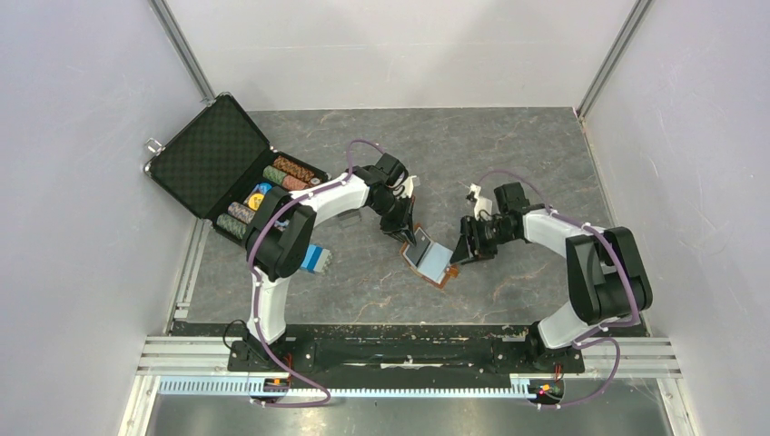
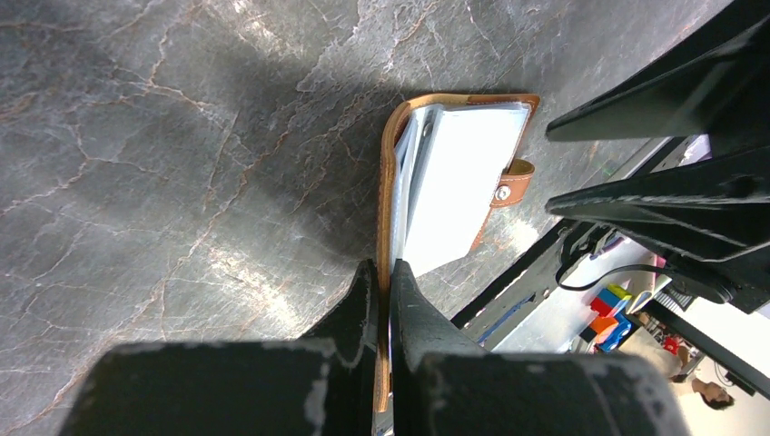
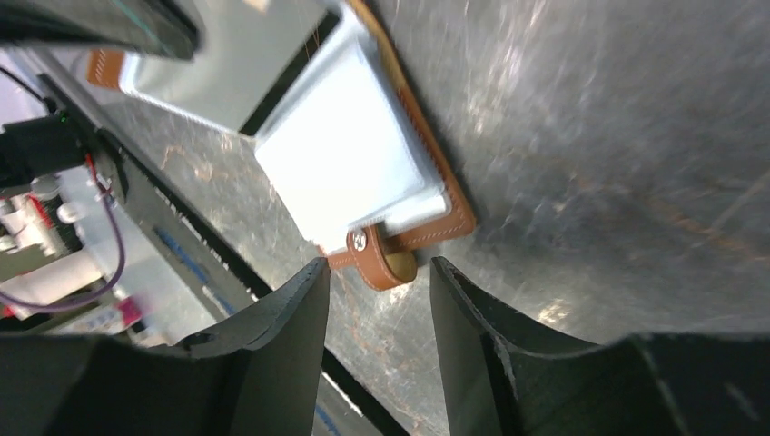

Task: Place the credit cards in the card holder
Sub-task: Close the card holder at the center of the board.

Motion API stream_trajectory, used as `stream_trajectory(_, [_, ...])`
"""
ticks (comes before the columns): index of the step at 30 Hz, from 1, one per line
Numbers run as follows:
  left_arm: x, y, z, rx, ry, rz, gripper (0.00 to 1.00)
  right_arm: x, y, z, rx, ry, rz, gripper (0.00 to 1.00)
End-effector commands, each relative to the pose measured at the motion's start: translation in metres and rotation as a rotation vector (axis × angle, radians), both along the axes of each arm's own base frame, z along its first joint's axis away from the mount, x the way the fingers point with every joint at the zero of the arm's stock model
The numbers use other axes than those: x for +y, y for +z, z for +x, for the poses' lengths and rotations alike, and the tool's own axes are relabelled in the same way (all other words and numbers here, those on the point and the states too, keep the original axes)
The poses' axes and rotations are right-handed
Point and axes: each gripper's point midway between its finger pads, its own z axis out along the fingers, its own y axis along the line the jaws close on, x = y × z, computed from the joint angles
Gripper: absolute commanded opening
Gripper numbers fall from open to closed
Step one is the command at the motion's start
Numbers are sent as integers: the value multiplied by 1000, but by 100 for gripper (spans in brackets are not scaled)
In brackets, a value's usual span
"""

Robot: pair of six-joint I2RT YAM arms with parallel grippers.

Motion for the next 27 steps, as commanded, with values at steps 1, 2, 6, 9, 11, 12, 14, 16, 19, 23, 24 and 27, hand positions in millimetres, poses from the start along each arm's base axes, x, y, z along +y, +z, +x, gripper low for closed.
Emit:
stream_trajectory(1, [1, 5, -1, -33, -38, -8, 2, -5, 19, 34, -146, -7, -71, 48])
stream_trajectory(2, [1, 4, -1, -31, -38, -9, 2, -3, 18, 33, -143, -2, -64, 47])
stream_trajectory(6, [1, 4, -2, -31, -40, -8, 2, 10, 11, 18, -97, 46, -22, 46])
stream_trajectory(9, [2, 4, -2, -33, -37, -6, 2, 15, 2, 5, -55, 68, -23, 44])
stream_trajectory(11, [1, 4, -1, -32, -34, -5, 2, 18, 1, 0, -40, 78, -10, 42])
stream_trajectory(12, [1, 4, -1, -31, -34, -4, 2, 21, 1, -3, -31, 85, 4, 42])
stream_trajectory(14, [0, 4, 1, -33, -31, -8, 2, 24, 1, -8, -11, 95, 23, 41])
stream_trajectory(16, [-1, 5, 2, -36, -26, -11, 2, 26, 0, -13, 13, 104, 42, 41])
stream_trajectory(19, [-3, 5, 4, -37, -15, -19, 2, 27, -1, -20, 35, 116, 58, 40])
stream_trajectory(23, [-4, 8, 10, -40, 20, -32, 2, 31, 5, -27, 49, 145, 102, 37])
stream_trajectory(24, [-4, 8, 12, -40, 30, -34, 2, 31, 5, -27, 52, 150, 102, 36])
stream_trajectory(27, [-2, 11, 19, -50, 64, -36, 2, 29, 4, -32, 64, 165, 91, 34])
